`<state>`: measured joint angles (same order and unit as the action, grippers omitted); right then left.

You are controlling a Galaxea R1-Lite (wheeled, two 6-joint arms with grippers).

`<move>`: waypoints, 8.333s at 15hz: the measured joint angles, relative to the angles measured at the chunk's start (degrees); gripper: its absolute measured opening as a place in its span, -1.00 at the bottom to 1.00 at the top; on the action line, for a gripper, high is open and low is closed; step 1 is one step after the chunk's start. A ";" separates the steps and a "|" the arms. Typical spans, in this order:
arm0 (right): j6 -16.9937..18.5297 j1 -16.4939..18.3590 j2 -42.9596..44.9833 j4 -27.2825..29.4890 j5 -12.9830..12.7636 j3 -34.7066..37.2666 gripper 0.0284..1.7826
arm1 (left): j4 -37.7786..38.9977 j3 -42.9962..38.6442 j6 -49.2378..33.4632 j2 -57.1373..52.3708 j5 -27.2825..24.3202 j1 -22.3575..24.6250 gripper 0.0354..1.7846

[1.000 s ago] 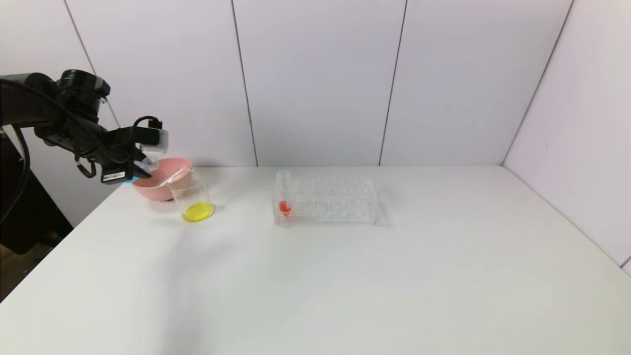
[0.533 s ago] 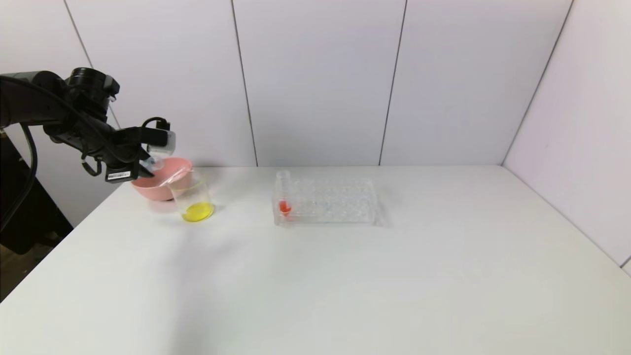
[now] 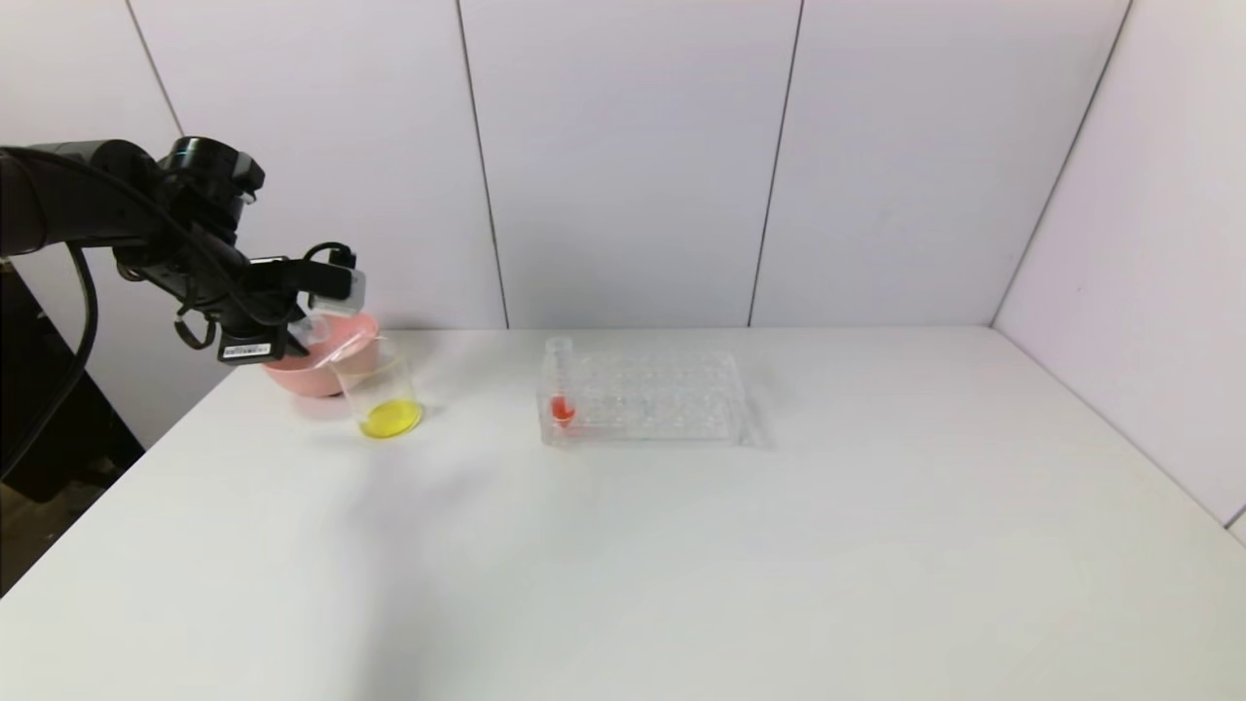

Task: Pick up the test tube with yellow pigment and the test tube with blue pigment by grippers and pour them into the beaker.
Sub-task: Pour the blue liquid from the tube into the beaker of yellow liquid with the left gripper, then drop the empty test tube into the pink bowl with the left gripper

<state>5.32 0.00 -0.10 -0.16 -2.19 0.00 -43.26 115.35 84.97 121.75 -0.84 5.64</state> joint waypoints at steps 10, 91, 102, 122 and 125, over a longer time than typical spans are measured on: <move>0.00 -0.02 0.00 0.00 0.00 0.00 0.92 | -1.61 0.41 -0.52 0.24 5.38 -1.07 -0.52; 0.02 0.00 0.00 0.00 0.00 0.00 0.92 | 1.57 0.45 3.47 1.95 36.06 -11.81 -0.52; 0.02 0.00 0.00 0.00 0.00 0.00 0.92 | 1.48 -1.05 -18.80 -3.75 16.91 -7.40 -0.52; 0.00 0.00 0.00 0.00 0.00 0.00 0.92 | 48.25 -15.21 -75.19 4.19 -18.22 8.50 -0.52; 0.00 0.00 0.00 0.00 0.00 0.00 0.92 | 48.23 -15.49 -74.97 4.60 -18.20 9.09 -0.41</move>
<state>5.32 0.00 -0.10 -0.16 -2.19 0.00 4.96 99.85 10.00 126.34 -19.04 14.74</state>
